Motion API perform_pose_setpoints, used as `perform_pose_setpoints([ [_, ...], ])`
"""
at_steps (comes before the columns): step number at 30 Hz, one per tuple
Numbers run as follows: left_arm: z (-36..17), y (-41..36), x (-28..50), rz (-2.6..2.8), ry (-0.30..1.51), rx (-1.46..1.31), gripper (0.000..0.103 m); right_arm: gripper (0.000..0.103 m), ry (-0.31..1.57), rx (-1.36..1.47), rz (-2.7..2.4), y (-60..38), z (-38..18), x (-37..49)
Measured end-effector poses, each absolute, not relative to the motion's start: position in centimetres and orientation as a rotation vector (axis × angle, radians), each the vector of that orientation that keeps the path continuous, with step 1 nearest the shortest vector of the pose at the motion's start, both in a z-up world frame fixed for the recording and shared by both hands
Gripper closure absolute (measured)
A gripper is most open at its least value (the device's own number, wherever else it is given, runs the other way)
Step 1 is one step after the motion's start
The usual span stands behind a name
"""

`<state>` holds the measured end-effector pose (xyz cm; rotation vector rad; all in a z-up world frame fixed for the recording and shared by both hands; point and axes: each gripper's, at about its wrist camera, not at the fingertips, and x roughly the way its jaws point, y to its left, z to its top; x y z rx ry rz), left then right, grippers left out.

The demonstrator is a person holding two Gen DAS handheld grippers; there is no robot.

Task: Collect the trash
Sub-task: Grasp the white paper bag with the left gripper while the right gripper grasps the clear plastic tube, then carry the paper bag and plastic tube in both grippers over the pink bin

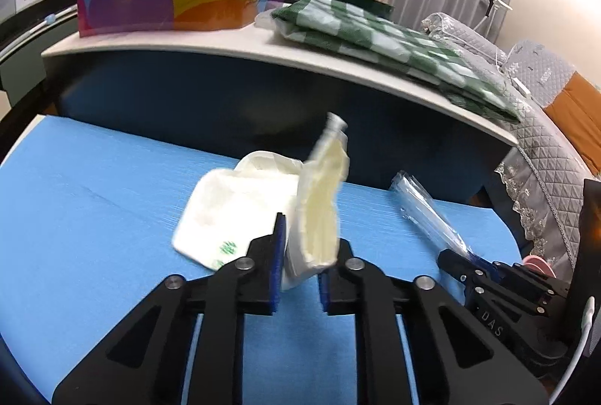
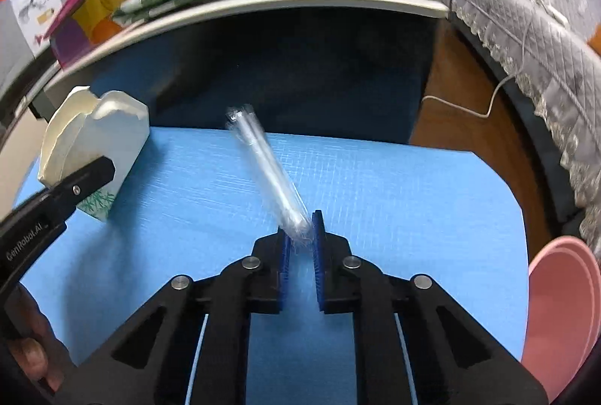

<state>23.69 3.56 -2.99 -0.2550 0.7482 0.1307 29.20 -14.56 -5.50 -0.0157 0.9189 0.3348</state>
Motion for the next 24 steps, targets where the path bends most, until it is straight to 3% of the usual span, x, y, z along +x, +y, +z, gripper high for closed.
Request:
perform_pose_setpoints([
  [24,2.2,-3.8,19.5,0.004,0.676,-0.167,0.094,0.095,0.749,0.111,0.186,-23.0,2.7,21.9],
])
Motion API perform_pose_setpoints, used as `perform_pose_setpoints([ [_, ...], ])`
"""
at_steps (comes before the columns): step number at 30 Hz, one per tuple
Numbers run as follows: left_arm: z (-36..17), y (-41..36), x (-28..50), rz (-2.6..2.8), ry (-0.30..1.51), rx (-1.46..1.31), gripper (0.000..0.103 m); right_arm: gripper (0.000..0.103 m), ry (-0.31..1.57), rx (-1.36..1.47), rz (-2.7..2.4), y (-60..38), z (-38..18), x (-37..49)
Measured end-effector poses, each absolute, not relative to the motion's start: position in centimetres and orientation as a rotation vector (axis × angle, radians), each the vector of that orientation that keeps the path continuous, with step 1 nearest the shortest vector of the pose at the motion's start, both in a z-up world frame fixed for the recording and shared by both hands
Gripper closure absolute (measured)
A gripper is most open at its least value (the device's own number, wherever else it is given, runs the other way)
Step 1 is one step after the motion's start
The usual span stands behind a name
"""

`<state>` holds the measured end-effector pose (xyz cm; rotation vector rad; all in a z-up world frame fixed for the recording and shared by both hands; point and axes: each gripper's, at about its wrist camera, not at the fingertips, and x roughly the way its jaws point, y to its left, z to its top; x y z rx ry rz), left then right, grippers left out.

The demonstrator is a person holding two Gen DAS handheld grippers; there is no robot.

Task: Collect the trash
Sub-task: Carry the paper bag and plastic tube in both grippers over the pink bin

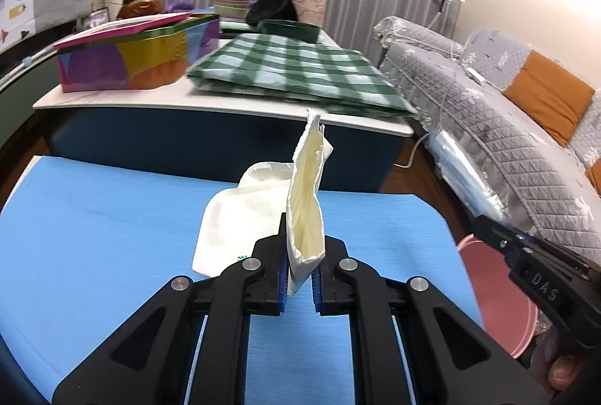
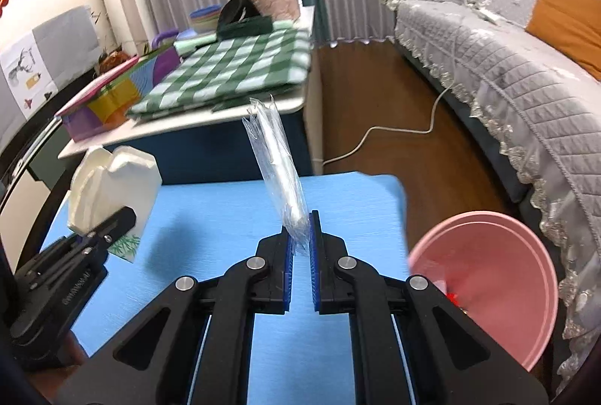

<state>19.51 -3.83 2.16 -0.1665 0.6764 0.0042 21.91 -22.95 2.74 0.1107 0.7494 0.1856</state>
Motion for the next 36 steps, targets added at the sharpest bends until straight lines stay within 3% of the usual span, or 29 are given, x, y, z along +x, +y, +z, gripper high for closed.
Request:
perform_pose_setpoints([
  [36,2.3,-19.5,18.5,-0.261,0.676,-0.055,0.094,0.095,0.682,0.216,-0.082,-40.0,3.7,16.5],
])
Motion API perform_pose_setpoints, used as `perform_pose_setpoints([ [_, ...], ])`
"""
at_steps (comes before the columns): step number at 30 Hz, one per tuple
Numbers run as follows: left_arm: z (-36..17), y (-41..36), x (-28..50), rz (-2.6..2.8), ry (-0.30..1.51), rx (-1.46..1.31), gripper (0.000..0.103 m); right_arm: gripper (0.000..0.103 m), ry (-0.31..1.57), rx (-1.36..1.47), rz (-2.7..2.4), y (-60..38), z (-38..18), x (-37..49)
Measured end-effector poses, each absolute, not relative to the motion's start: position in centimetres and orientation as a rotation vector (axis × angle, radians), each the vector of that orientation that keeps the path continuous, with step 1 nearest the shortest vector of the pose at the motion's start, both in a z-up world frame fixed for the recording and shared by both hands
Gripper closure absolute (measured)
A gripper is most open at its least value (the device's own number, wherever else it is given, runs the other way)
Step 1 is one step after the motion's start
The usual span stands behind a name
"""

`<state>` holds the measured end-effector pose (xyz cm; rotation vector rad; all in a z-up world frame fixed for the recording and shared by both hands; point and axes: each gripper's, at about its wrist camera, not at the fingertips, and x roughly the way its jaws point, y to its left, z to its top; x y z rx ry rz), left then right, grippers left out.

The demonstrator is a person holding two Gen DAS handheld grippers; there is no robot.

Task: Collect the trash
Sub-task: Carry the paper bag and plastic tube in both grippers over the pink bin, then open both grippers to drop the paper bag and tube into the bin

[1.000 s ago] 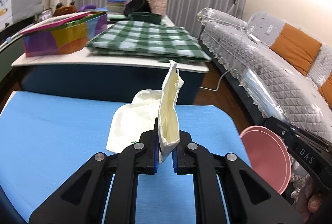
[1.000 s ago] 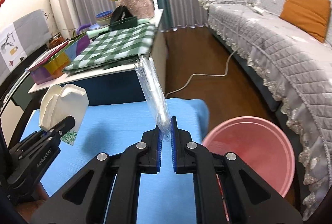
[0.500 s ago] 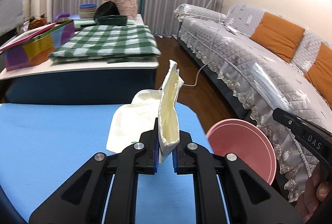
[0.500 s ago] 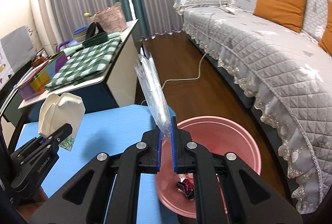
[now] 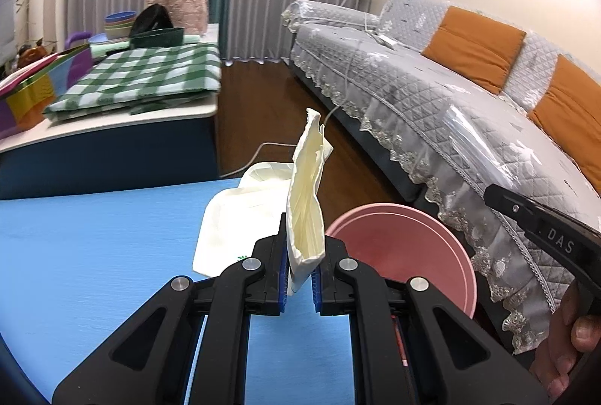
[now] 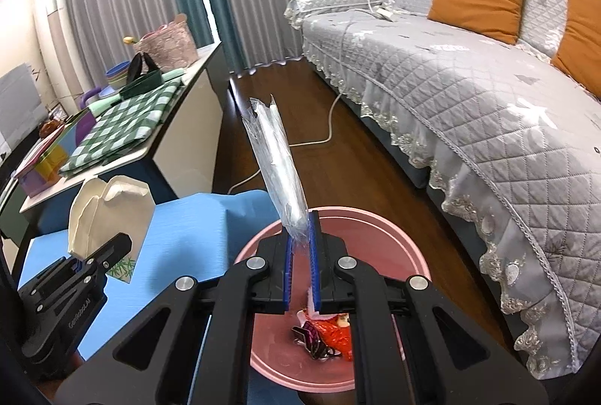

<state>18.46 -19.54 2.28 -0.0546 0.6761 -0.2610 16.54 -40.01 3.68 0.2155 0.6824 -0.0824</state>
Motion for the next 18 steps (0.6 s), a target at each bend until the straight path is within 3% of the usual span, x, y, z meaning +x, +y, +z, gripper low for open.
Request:
perform_pose_setpoints([
  [18,1.0,-25.5,18.2,-0.373,0.700,-0.011,0.094,0.095,0.693,0.260,-0.171,-44.7,2.5,15.5],
])
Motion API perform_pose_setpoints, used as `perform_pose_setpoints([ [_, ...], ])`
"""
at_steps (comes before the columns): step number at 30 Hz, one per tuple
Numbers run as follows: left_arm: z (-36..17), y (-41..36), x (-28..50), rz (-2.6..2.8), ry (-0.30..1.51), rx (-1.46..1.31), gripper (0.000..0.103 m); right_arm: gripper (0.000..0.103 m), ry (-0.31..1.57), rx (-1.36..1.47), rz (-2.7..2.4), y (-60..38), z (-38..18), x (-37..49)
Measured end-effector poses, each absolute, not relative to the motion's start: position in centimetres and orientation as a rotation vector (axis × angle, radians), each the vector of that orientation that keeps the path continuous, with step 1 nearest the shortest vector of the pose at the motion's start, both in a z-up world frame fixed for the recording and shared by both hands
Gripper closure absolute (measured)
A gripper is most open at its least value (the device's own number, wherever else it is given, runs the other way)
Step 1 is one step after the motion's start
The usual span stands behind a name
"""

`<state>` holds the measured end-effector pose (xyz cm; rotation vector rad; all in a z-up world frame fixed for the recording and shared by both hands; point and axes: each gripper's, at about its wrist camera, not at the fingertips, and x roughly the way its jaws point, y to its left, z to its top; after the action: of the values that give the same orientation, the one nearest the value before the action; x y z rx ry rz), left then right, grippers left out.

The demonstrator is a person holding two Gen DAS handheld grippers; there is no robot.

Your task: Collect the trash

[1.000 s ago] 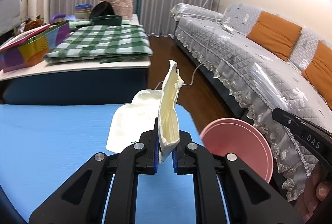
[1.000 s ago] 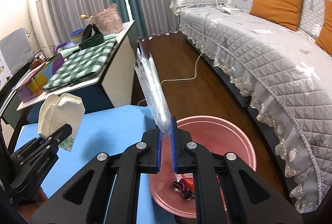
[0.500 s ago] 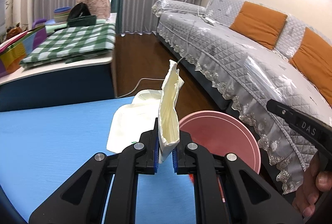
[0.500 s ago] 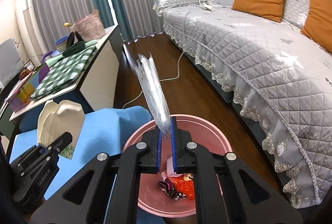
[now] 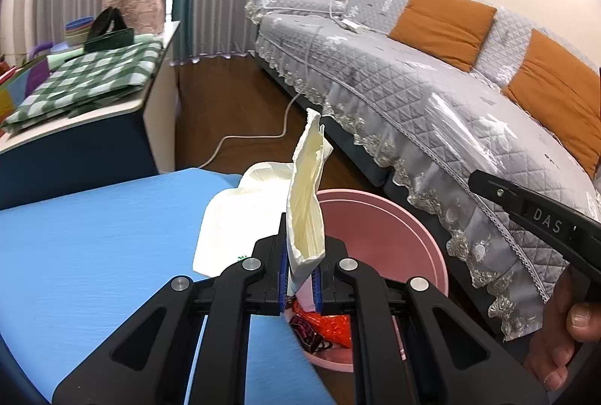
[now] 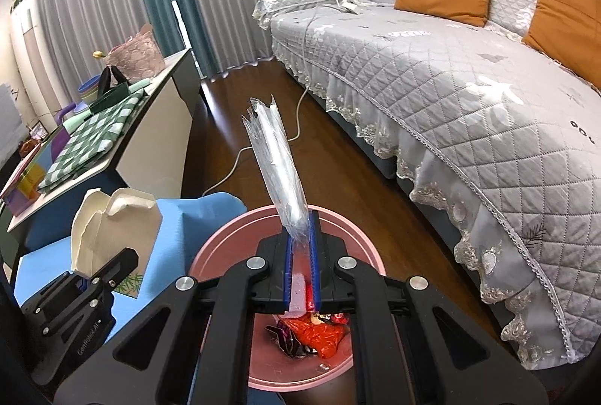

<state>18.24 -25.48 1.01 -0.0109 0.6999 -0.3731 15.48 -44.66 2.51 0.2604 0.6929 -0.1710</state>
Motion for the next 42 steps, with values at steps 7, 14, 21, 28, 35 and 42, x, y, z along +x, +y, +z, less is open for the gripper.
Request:
perform_pose_setpoints([
  [7,0.7,-27.2,18.0,-0.421,0.712,0.012,0.089,0.078,0.712,0.278,-0.187,-45.8,1.9,15.6],
  [14,0.6,-26.6,18.1,-0.403,0.708,-0.002,0.063,0.055,0.705,0.298,-0.226,-46.5,1.7,15.5],
  [21,1.3,-25.8,17.9,-0.391,0.695,-0.001,0.063,0.055,0.700,0.306,-0.214,-45.9,2.3,15.6],
  [28,3.5,-23.9,16.7,-0.370,0.656,0.005,0.063,0.052,0.657,0.323,-0.214,-45.8,4.4,14.4],
  [35,5.6,-21.9,14.7,-0.355,0.615,0.012,0.063,0.052,0.621,0.349,-0.209,-45.8,6.7,12.8],
  [42,7.8,-20.6,12.4,-0.345,0.581,0.035,0.059,0.031,0.576,0.302,-0.174,-44.0,9.8,9.8],
])
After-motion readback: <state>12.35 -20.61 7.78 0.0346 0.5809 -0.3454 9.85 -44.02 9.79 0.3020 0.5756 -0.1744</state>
